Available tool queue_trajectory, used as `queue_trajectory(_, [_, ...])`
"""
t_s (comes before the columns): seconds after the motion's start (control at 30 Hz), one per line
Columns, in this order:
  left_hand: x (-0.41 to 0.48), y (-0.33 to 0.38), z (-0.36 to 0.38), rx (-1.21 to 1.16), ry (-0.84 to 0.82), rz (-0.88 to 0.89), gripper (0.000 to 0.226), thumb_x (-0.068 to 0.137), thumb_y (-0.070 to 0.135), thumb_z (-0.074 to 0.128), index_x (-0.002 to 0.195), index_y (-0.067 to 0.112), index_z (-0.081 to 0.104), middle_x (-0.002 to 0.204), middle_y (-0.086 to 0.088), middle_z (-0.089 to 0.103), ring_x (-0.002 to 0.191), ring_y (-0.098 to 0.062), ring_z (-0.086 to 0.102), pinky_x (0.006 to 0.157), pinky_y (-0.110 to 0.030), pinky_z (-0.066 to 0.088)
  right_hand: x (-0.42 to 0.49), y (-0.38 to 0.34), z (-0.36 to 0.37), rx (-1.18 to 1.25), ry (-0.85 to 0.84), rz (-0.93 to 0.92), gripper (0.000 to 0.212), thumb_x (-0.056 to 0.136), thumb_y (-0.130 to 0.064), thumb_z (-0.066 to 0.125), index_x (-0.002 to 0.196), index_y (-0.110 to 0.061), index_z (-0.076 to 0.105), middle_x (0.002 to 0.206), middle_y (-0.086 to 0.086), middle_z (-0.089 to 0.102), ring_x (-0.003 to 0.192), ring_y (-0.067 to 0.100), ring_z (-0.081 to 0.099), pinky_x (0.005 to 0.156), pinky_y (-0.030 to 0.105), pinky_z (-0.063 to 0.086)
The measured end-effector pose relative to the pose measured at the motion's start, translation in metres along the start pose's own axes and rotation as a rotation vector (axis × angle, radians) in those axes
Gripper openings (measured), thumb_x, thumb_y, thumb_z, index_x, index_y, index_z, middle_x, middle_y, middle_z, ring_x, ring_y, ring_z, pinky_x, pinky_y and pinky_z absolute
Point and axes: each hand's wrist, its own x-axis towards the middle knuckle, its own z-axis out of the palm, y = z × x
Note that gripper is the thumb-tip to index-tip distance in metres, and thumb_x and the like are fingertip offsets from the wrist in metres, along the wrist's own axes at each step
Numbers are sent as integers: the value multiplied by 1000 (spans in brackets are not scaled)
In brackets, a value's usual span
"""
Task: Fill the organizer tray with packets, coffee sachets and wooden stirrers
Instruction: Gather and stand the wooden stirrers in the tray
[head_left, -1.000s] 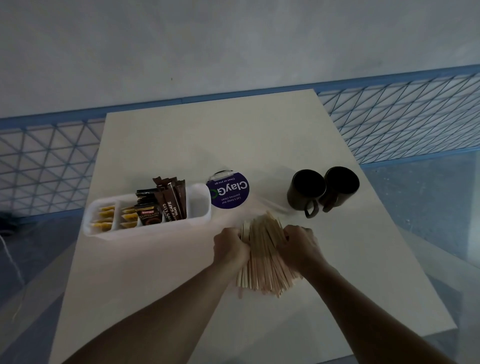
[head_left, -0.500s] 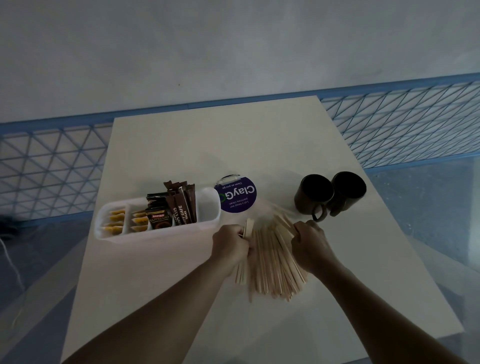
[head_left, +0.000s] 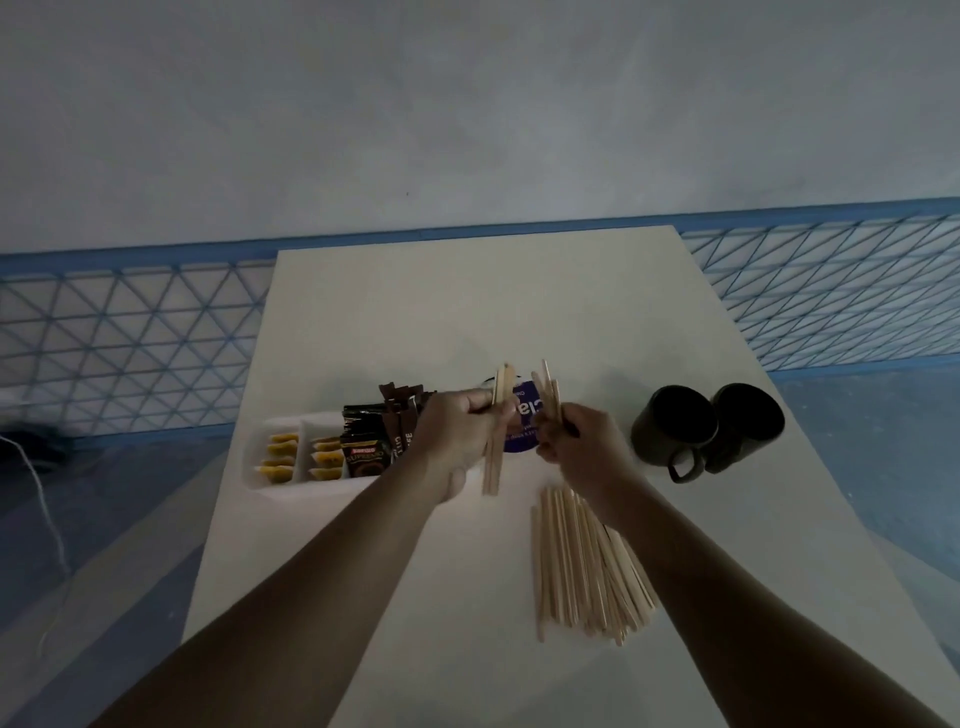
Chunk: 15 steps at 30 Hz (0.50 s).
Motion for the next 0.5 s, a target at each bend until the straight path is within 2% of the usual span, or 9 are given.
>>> queue_trajectory(0.07, [3, 9, -10, -49, 28, 22, 20, 91, 10, 66, 109, 6, 72, 94, -8, 75, 85, -14, 71, 61, -19, 55, 8, -11, 10, 92, 5, -4, 21, 95, -2, 56, 84, -14, 70, 83, 12, 70, 76, 19, 64, 69, 30, 56])
queue_trajectory(0.17, [10, 16, -25, -61, 114, 83, 22, 88, 13, 69, 109, 7, 73, 93, -4, 77, 92, -15, 73, 81, -30, 58, 22, -26, 28, 214, 41, 13, 32, 90, 3, 58, 74, -19, 74, 72, 3, 72, 74, 20, 69, 71, 34, 59])
queue_trajectory(0.27, [16, 19, -37, -68, 231, 144, 19, 87, 13, 71, 106, 10, 74, 93, -2, 77, 92, -14, 73, 91, -39, 56, 30, -41, 46, 368, 85, 35, 30, 87, 7, 56, 78, -15, 75, 67, 2, 72, 67, 17, 70, 62, 25, 56])
queue_trajectory(0.33, [17, 18, -41, -39, 297, 175, 18, 88, 15, 71, 105, 12, 75, 92, 0, 77, 92, -14, 73, 91, -41, 57, 33, -48, 56, 479, 88, 54, 26, 87, 6, 57, 82, -11, 75, 70, 6, 72, 69, 17, 70, 66, 27, 58])
queue_trajectory(0.43, [20, 13, -46, 64, 377, 230, 16, 89, 20, 70, 104, 19, 76, 89, 7, 77, 90, -11, 72, 89, -40, 58, 38, -51, 69, 543, 59, 68, 21, 91, 3, 57, 91, -8, 75, 79, 10, 73, 77, 20, 69, 82, 35, 60])
queue_trajectory(0.5, [21, 10, -45, 144, 413, 263, 16, 89, 24, 70, 103, 20, 77, 87, 10, 76, 87, -9, 71, 85, -39, 58, 39, -49, 76, 562, 47, 64, 20, 92, 2, 57, 95, -8, 74, 80, 7, 73, 78, 19, 69, 84, 34, 58])
